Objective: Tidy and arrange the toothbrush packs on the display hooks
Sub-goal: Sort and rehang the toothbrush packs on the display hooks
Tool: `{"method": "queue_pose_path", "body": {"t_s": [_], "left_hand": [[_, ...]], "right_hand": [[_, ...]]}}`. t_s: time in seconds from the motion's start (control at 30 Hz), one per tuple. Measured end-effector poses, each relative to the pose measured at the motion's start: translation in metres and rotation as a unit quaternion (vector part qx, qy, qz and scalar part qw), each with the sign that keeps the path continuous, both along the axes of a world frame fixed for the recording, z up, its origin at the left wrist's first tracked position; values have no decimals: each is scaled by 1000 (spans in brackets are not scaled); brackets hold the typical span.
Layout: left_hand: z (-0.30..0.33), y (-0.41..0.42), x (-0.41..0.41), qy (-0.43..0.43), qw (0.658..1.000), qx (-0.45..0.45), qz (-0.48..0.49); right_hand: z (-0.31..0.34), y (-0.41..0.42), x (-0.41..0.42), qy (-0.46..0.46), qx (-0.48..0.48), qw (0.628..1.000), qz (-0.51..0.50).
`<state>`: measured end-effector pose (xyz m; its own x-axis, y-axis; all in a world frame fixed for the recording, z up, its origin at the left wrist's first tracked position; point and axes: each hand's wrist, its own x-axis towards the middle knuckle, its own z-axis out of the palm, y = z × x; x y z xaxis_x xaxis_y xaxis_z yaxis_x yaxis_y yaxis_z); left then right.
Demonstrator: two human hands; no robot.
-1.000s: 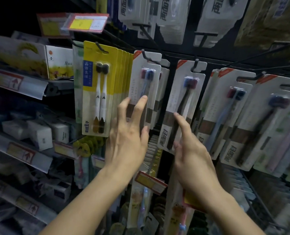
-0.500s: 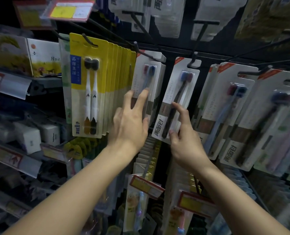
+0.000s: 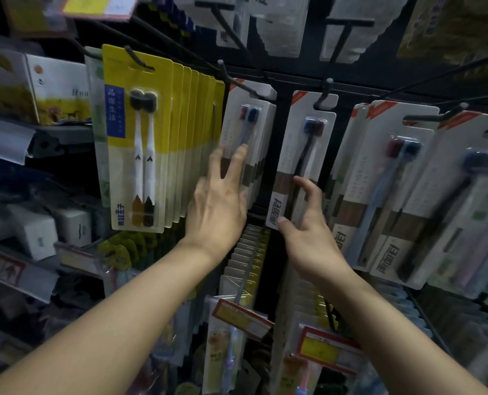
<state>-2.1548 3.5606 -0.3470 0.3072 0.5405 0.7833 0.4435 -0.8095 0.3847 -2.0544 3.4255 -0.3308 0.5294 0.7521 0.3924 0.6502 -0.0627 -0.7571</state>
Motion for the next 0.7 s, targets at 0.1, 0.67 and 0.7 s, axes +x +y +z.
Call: {"method": "queue_pose_path", "body": {"t_s": [0.1,0.67,0.7], "left_hand": [[0,-2,0,5,1000,-1,7],[2,-21,-12,15,999,-5,45],[2,-22,-13,16,999,-4,51]], "right_hand": [[1,-2,0,20,0,1000,-4],[-3,-9,-1,51,-36,998,3],[-3,-9,-1,48,-36,998,3]]}}
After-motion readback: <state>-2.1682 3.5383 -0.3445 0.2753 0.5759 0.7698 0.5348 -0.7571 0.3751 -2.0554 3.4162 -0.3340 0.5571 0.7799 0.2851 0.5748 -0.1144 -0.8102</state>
